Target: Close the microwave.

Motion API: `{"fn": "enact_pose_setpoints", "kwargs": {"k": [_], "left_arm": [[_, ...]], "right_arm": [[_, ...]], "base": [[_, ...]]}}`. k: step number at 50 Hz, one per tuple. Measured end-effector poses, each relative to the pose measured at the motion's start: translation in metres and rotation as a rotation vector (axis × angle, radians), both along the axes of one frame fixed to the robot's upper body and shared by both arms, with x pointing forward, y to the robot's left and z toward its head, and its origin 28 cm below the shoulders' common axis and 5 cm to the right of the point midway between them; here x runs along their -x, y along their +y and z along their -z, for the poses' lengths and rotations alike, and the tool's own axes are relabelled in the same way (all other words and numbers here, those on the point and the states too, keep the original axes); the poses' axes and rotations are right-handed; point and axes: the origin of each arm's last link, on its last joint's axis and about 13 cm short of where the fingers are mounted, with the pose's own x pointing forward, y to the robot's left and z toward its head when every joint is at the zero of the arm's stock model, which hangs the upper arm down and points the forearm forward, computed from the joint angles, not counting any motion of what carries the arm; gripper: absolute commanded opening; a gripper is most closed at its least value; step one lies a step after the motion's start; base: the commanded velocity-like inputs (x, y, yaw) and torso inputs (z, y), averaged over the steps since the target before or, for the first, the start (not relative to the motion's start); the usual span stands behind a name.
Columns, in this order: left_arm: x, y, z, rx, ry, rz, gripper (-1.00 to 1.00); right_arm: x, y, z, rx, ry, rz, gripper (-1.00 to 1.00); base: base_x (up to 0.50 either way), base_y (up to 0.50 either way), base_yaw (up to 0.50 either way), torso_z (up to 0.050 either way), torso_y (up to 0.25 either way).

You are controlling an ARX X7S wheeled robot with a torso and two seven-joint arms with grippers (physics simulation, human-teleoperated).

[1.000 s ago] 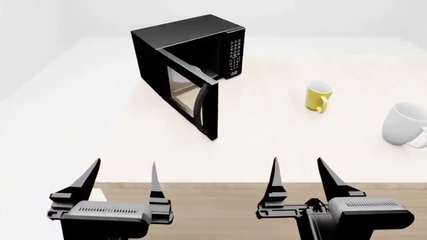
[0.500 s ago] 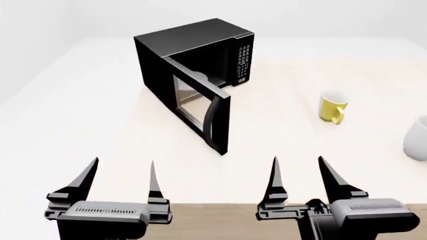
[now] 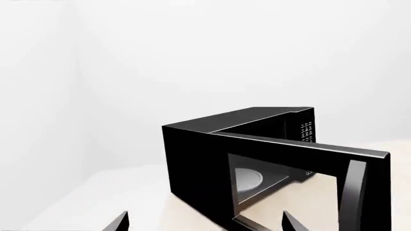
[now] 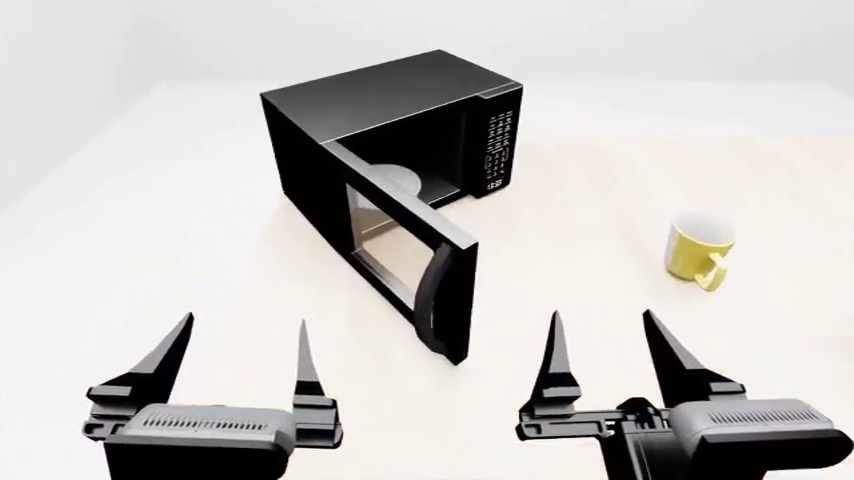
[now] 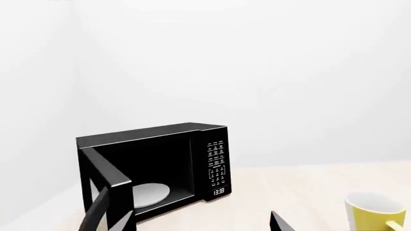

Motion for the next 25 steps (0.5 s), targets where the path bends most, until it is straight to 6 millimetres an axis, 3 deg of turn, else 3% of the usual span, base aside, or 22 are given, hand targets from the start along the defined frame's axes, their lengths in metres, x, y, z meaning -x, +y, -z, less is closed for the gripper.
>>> {"fn": "enact_pose_setpoints", "kwargs": {"k": [5,19,25], "left_arm": [[0.0005,0.0004,-0.0008,-0.002,-0.002,-0.002,1.00],[0.0019,0.0005,-0.0032,-0.004,-0.007,-0.004,1.00],[0.0024,0.0002,-0.0038,-0.003,-0.007,-0.003,1.00]], "right_arm": [[0.0005,0.0005,-0.0004,-0.006,-0.002,-0.001,1.00],[0.0016,0.0016,-0.0016,-0.005,-0.015,-0.004,1.00],[0.0021,0.0013,-0.0018,-0.010,-0.020,-0.006,1.00]], "base": [[0.00,0.43,0.00,0.000,0.000],[0.01,0.00,0.00,0.000,0.000],[0.47,0.00,0.00,0.000,0.000]]}}
